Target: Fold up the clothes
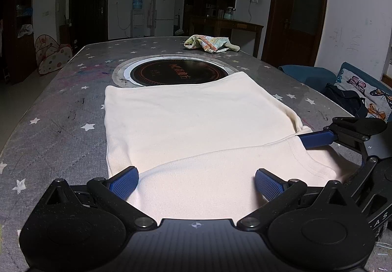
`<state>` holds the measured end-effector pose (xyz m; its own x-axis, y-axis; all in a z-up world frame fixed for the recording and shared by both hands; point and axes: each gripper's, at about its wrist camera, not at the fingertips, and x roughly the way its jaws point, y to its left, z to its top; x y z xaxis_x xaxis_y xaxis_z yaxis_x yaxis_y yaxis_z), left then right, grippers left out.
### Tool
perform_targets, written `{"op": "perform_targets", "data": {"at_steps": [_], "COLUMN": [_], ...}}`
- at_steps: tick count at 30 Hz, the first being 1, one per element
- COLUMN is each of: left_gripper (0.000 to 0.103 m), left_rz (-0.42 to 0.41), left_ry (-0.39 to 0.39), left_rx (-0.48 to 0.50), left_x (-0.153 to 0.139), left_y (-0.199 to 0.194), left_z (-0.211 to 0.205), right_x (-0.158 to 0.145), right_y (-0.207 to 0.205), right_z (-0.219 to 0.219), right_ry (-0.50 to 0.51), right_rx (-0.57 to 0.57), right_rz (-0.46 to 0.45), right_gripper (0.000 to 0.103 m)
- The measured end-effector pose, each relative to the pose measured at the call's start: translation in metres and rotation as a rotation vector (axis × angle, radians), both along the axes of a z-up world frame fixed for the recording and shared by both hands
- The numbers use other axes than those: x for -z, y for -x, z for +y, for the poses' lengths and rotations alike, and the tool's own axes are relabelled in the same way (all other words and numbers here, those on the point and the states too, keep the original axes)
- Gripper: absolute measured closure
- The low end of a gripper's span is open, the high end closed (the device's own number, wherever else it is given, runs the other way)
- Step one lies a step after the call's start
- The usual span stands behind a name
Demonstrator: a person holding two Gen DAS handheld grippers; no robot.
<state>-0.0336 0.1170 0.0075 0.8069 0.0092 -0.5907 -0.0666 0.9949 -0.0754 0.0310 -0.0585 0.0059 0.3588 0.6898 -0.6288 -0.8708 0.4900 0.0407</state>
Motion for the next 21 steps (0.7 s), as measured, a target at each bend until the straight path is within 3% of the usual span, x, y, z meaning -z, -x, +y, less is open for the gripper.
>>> {"op": "perform_targets", "data": {"at_steps": [21], "left_gripper": [0.0], "left_rz": [0.002], "left_ry": [-0.004], "left_rx": [-0.006], "left_x": [0.0004], "left_y": [-0.0011], "left_z": [-0.0006], "right_x": [-0.0003], "right_y": [-0.0001], "right_z": [0.0005], "right_ry": [0.001], "right_rx": [0.001], "right_rz": [0.0], "right_gripper": [0.0]}}
